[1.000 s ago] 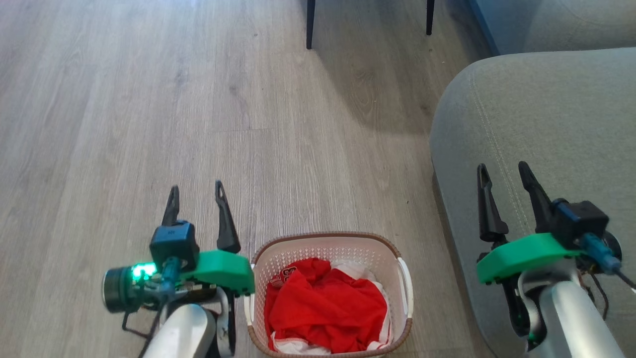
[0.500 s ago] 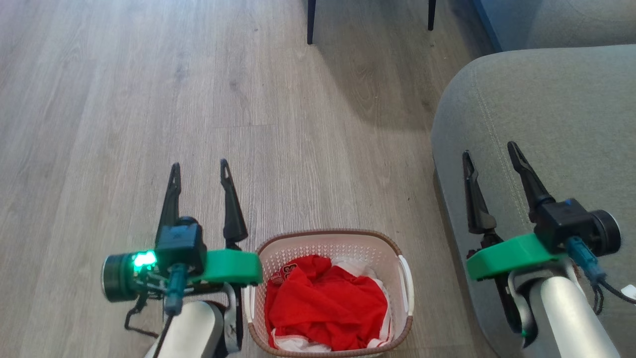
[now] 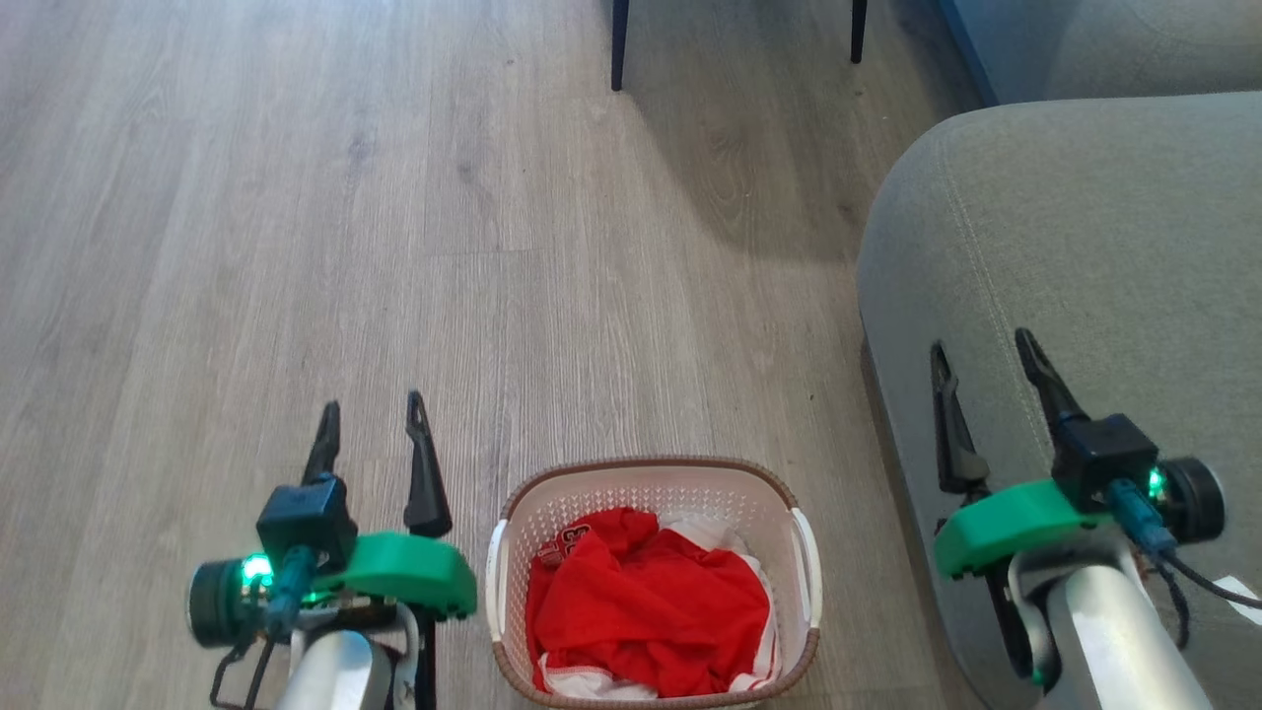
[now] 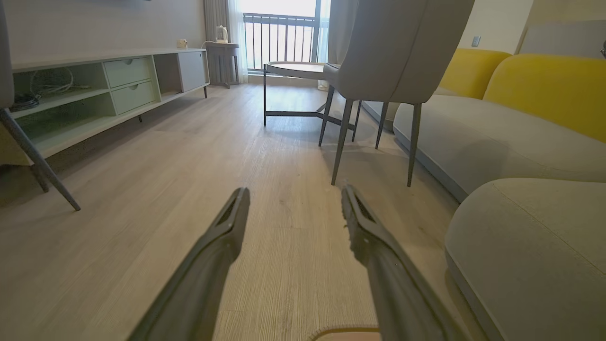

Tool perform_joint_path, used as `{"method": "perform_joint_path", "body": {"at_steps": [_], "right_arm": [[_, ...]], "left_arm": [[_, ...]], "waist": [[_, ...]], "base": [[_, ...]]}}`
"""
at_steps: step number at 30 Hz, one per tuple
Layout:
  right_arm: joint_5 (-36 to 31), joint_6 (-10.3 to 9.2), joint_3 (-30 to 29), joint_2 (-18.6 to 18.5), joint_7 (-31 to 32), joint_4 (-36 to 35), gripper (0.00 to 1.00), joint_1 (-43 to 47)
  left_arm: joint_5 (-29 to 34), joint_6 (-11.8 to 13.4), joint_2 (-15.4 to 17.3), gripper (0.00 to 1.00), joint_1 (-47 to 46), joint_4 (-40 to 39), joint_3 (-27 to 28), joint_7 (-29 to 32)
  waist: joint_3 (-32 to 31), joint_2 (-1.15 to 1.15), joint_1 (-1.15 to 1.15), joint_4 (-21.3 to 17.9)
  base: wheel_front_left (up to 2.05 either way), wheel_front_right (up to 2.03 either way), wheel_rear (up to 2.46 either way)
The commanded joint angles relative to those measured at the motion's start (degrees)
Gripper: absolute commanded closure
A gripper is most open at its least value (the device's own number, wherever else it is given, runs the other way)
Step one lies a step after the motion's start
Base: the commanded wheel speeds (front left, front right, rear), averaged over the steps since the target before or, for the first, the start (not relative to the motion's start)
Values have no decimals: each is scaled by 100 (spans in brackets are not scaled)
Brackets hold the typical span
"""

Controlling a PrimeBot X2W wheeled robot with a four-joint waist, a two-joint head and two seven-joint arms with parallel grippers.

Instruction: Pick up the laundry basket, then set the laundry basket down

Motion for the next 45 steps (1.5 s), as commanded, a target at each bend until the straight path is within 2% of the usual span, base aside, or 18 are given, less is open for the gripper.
{"method": "perform_joint_path", "body": {"at_steps": [1, 4, 8, 12, 28, 31, 33, 36, 42, 45], "right_arm": [[37, 41, 103, 15, -74, -75, 0, -155], [62, 41, 132, 38, -74, 124, 0, -153], [86, 41, 175, 56, -74, 222, 0, -178], [98, 41, 225, 61, -74, 269, 0, -206], [224, 41, 439, -49, -74, 579, 0, -295], [338, 41, 525, -99, -74, 767, 0, -429], [670, 41, 582, -86, -74, 905, 0, -563], [862, 41, 747, -230, -74, 1103, 0, -844], [1155, 41, 988, -404, -74, 1685, 0, -1433], [1385, 41, 1285, -486, -74, 2148, 0, -1837]], "left_arm": [[-55, -53, -34, 0, -199, -120, 178, -29], [-67, -179, -36, 0, -221, 25, 127, -29], [8, -223, -37, 0, -254, 100, 99, -29], [-223, -293, -37, 0, -239, 180, 103, -29], [-402, -243, -38, 0, -308, 408, 26, -29], [-535, -237, -38, 0, -397, 502, -17, -29], [-543, -226, -38, 0, -531, 587, -72, -29], [-565, -230, -38, 0, -791, 809, -179, -29], [-725, -336, -38, 0, -1381, 1523, -359, -29], [-776, -408, -38, 0, -1776, 1960, -381, -29]], "waist": [[-4, 0, 0, -1], [-6, 0, 0, 0], [-1, 0, 0, -4], [2, 0, 0, -14], [168, 0, 0, -35], [427, 0, 0, -42], [674, 0, 0, -41], [1110, 0, 0, -46], [1961, 0, 0, -17], [2473, 0, 0, 6]], "base": [[0, 0, 0], [0, 0, 0], [0, 0, 0], [0, 0, 0], [0, 0, 0], [0, 0, 0], [0, 0, 0], [0, 0, 0], [0, 0, 0], [0, 0, 0]]}}
